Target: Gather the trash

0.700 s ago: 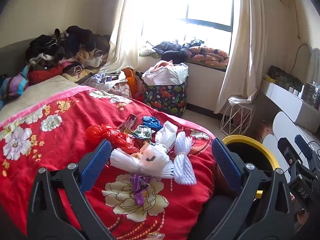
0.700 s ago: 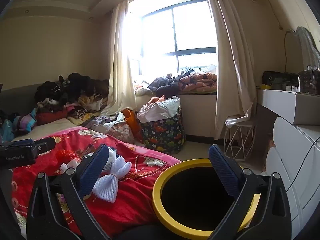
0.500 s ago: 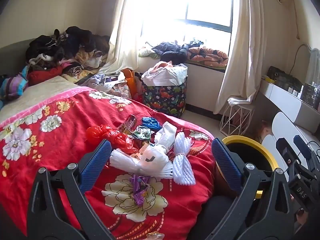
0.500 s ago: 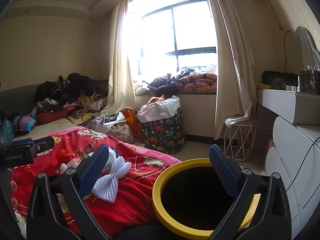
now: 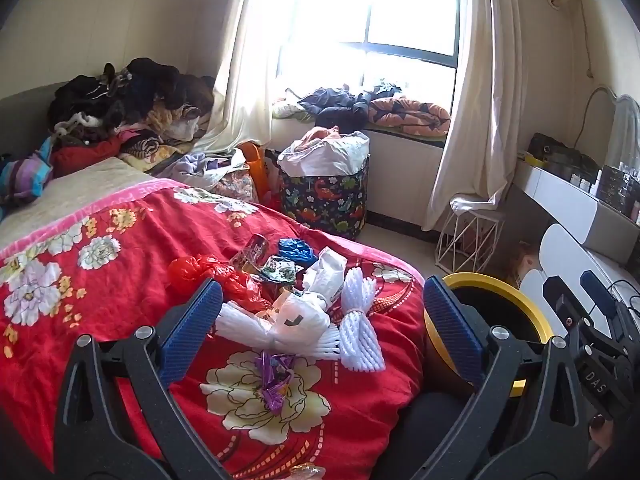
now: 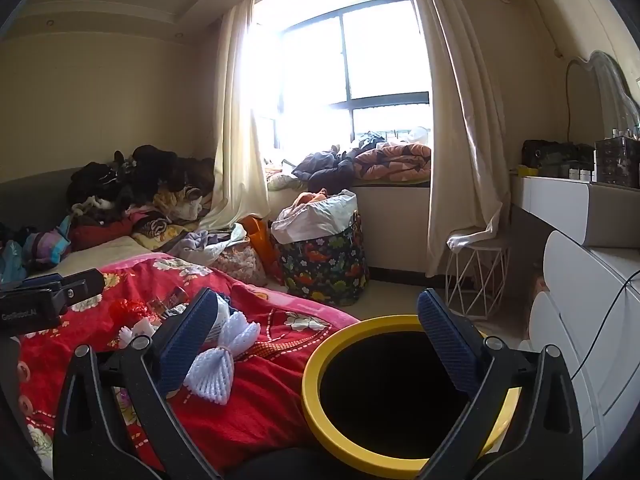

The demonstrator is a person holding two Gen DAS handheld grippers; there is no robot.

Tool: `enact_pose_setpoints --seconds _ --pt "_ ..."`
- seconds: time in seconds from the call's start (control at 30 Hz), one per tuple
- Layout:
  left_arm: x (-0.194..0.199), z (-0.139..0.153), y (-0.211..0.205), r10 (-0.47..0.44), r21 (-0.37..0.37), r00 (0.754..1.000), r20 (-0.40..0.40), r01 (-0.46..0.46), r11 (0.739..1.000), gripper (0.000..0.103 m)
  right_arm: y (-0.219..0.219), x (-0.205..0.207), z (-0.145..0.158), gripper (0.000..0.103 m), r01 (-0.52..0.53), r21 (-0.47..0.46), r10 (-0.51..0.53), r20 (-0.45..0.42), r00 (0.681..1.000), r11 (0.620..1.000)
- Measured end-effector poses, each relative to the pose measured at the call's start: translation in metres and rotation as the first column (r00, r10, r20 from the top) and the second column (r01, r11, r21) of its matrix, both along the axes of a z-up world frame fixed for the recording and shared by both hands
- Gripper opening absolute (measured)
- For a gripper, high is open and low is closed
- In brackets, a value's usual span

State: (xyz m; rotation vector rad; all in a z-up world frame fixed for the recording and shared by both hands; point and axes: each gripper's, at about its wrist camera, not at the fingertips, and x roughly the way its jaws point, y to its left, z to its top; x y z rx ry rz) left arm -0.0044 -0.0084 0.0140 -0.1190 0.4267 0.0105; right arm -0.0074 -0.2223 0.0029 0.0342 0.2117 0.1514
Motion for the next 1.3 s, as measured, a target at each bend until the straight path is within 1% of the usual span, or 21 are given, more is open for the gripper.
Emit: enact_pose_setpoints --seconds 0.83,1.0,1.3 --pt "-0.0015 -0.0002 -0.0004 -0.001 0.002 1.000 0.007 0.001 1.000 0.092 0.0027 0.0033 0.0006 0.097 0.001 -0.001 -0.001 -0.001 1.000 1.000" --pt "-0.0016 -0.0004 -0.0003 -0.001 0.003 1.000 0.006 0.001 1.000 0.092 -0.0054 0.0020 0.0001 0.097 0.002 -0.001 -0.002 -0.004 1.000 1.000" --pt "-0.0019 0.0001 -0.0008 -0.002 0.002 1.000 0.006 0.002 1.000 0.092 -0.0036 0.0022 -0.0004 0.097 0.000 0.000 0.000 -0.004 1.000 1.000"
